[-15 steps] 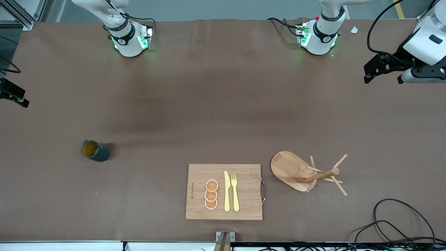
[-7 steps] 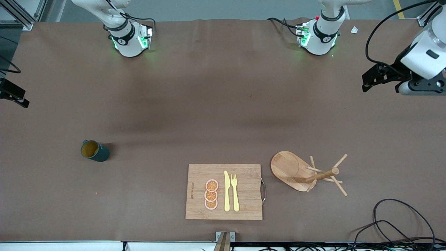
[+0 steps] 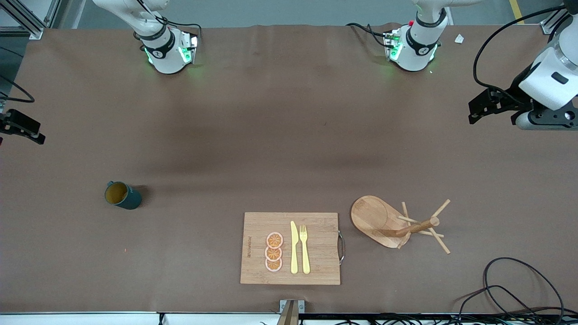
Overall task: Pass cup and hang on rack
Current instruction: 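Reach the right gripper toward the teal mug, then lower the right gripper and grasp the teal mug rim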
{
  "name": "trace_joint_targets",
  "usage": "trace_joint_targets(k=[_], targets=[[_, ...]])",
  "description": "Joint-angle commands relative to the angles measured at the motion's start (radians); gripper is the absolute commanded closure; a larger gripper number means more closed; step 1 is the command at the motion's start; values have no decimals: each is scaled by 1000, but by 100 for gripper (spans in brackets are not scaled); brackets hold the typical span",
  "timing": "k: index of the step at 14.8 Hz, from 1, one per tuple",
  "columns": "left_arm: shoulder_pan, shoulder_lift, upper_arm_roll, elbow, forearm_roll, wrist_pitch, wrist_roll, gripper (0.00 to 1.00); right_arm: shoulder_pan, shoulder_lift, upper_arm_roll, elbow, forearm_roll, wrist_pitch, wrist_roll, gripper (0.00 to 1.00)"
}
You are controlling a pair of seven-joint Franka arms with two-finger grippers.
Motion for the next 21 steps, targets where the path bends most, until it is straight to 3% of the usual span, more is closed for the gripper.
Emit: trace_joint_targets(k=[1, 7, 10, 13, 14, 15, 17, 19, 21], targets=[[4, -9, -4, 14, 12, -14, 1, 0, 7, 220, 10, 11, -4, 29, 2, 0], [6, -6, 2, 14, 10, -14, 0, 0, 29, 358, 10, -59, 84, 277, 103, 0], [4, -6, 2, 9, 12, -14, 14, 0, 33, 368, 10, -227, 131, 485, 108, 0], [3, -1, 2, 11, 9, -15, 3, 0, 26, 395, 10, -314, 131, 633, 108, 2], [3, -1, 2, 9, 7, -15, 1, 0, 23, 412, 10, -314, 131, 642, 108, 14], [0, 0, 0, 8, 7, -15, 1, 0, 13, 421, 10, -312, 130, 641, 100, 44], [0, 0, -3, 6, 7, -15, 3, 0, 19, 423, 9, -309, 127, 633, 95, 77], [3, -3, -3, 9, 5, -15, 9, 0, 19, 423, 9, -306, 118, 632, 91, 96], [4, -6, -3, 8, 2, -17, 4, 0, 21, 423, 9, -302, 118, 632, 83, 100]])
